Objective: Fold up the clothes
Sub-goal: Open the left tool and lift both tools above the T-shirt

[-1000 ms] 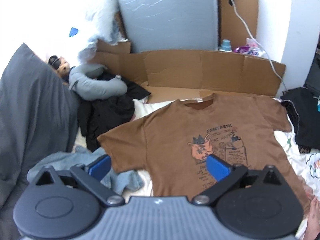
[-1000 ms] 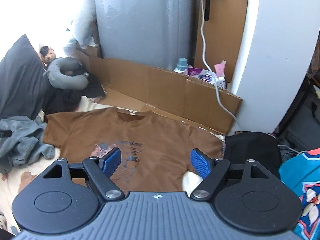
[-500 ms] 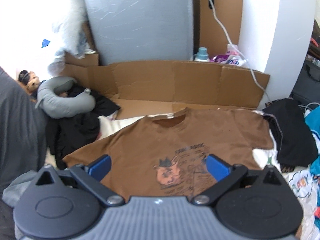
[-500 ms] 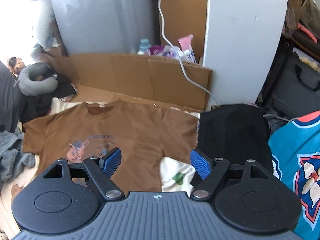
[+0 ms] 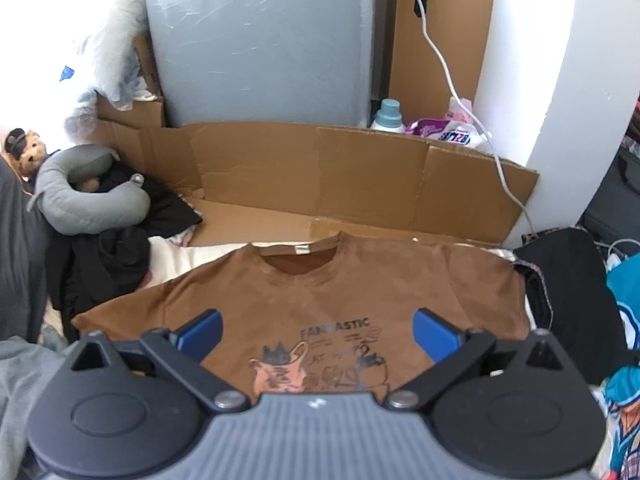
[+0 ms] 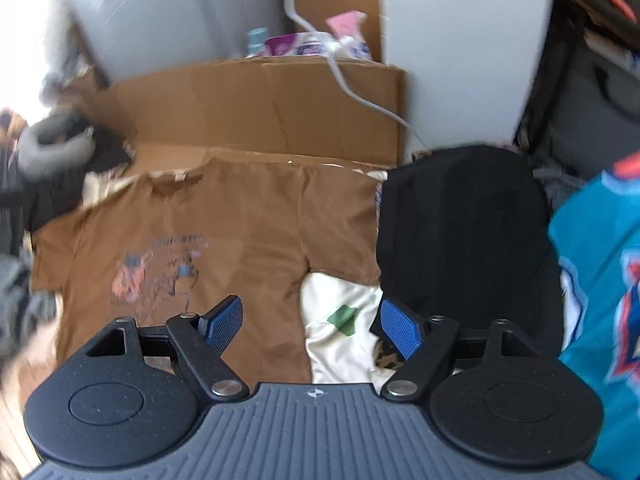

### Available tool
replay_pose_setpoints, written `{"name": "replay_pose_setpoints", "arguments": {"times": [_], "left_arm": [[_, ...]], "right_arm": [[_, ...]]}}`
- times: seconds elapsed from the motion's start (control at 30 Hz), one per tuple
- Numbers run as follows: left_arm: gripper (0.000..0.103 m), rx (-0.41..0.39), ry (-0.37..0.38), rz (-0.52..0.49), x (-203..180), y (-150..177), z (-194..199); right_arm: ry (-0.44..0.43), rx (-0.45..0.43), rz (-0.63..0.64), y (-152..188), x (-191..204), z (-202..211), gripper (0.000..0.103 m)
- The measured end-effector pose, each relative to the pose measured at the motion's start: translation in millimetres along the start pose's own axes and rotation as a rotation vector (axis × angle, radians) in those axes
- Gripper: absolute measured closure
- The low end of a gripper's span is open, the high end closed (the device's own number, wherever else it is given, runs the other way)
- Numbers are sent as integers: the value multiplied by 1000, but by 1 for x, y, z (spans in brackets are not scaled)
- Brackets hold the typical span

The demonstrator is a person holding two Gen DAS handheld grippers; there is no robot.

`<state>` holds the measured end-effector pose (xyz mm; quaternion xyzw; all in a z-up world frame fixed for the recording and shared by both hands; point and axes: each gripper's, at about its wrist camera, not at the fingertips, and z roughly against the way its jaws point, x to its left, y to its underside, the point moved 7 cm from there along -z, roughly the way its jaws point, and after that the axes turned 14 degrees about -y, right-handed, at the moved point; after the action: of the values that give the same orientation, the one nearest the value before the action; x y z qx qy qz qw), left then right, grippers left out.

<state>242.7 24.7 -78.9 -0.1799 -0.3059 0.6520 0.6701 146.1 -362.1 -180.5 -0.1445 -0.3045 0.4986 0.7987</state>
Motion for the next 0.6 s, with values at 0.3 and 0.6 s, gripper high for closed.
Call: {"name": "replay_pose_setpoints", "arguments": {"times": [0.3,0.6], "left_arm": [[1,7,10,-64,-42,16,-43],[4,0,42,-107,-90,26,-91]], "right_arm": [[-13,-108,-180,34,-52,-33,23],[-72,-125,-193,51,-61,-81,27]]}}
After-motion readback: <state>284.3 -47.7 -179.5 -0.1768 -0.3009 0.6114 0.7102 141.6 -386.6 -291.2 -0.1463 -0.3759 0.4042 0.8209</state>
